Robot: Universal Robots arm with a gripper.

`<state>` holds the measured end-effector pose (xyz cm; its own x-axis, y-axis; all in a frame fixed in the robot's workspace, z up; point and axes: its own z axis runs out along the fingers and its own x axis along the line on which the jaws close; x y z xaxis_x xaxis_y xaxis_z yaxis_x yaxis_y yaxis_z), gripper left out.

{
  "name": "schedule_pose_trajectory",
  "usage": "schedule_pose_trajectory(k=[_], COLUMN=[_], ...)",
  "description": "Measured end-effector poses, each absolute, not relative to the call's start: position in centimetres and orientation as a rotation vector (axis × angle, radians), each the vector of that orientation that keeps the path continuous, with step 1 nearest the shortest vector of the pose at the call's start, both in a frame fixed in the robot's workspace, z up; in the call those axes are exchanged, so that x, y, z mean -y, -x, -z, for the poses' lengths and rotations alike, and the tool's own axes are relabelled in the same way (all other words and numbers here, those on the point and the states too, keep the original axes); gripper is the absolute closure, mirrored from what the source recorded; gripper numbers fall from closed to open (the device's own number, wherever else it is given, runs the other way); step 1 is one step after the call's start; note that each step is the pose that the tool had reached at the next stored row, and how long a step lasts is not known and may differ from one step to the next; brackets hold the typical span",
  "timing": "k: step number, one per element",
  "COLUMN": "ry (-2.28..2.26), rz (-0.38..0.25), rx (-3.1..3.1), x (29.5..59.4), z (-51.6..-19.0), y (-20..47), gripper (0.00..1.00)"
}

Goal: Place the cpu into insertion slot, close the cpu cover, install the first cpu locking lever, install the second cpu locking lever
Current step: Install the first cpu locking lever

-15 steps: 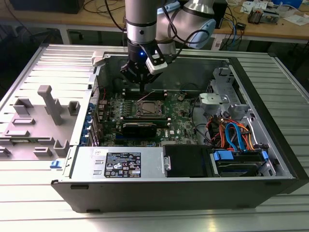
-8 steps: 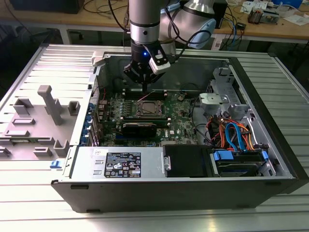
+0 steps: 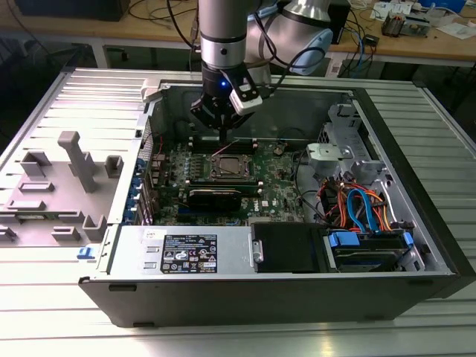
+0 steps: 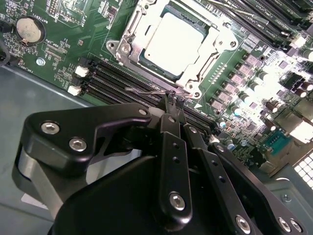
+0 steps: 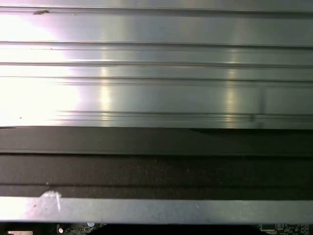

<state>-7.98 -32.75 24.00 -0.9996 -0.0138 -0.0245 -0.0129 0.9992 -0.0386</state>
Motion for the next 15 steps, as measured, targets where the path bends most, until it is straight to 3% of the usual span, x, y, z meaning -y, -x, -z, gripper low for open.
schedule_pose_trajectory(k=[15], ry=[0.021], rz=[0.06], rx=[-3.116], x=[32.2], z=[-23.44], y=[7.3], gripper=[0.89])
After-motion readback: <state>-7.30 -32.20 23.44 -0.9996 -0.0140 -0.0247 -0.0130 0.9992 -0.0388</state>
